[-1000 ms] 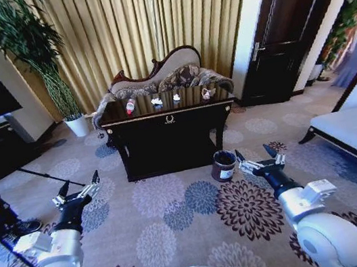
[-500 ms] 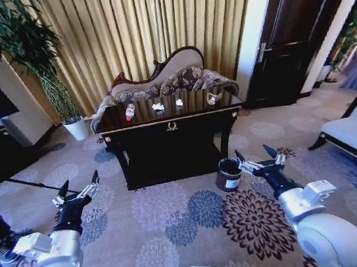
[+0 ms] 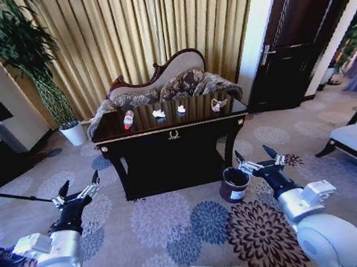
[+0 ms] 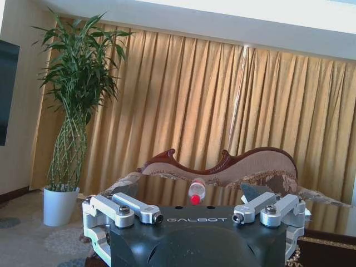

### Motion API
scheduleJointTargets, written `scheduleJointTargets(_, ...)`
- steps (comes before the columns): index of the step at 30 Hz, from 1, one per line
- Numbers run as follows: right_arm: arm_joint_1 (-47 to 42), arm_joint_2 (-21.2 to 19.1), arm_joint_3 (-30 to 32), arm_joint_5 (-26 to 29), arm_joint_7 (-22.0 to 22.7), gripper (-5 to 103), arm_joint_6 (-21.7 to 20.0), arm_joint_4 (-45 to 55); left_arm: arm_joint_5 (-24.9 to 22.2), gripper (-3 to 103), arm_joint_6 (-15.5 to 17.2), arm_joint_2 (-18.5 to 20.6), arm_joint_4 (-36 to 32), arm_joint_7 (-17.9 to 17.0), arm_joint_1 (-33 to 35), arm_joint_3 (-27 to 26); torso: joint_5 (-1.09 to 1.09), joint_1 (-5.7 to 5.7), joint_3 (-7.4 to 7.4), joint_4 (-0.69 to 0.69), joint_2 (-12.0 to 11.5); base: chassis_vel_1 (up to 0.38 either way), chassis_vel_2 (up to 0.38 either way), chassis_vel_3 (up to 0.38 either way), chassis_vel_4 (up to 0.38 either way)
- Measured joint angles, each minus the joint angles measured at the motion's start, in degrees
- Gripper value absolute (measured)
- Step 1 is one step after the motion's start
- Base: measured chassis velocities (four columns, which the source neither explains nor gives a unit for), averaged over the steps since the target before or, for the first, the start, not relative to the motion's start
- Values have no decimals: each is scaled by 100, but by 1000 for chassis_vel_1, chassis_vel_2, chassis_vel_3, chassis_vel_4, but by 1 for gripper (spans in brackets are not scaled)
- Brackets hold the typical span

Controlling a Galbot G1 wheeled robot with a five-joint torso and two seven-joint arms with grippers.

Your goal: Move to the front of the table and place the trash on the table into the trash bin.

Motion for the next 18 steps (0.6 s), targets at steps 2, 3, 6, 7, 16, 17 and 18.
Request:
scheduleJointTargets(2,-1,1,-1,0,0,100,0,0,0,100,-4,-1,-1,1,3,0,0,-1,0,0,0,-142,176,143,-166)
scheduleJointTargets(3,-2,3,-7,-1,-1,100,0,1,0,100,-9,-2,-6,2,5,0,0,-1,0,0,1,-140,134,156,-178)
scheduleJointTargets(6,-3,12,-21,-10,-6,100,0,0,0,100,-12,-1,-17,3,7,0,-1,-1,0,-1,1,-151,133,150,-154)
scheduleJointTargets(7,-3,12,-21,-10,-6,100,0,0,0,100,-12,-1,-17,3,7,0,-1,-1,0,-1,1,-156,130,150,-152)
scheduleJointTargets(16,-17,17,-25,-56,-32,100,0,0,-1,100,-14,-10,-26,32,9,18,2,0,0,1,0,-189,176,190,-167)
scheduleJointTargets(17,-22,19,-26,-63,-44,100,0,0,-1,100,-18,-9,-26,34,6,18,1,0,0,-1,0,-208,145,159,-182)
scheduleJointTargets(18,-24,24,-27,-68,-54,100,0,0,-1,100,-24,-8,-26,35,4,18,-1,0,0,-2,0,-201,153,159,-195)
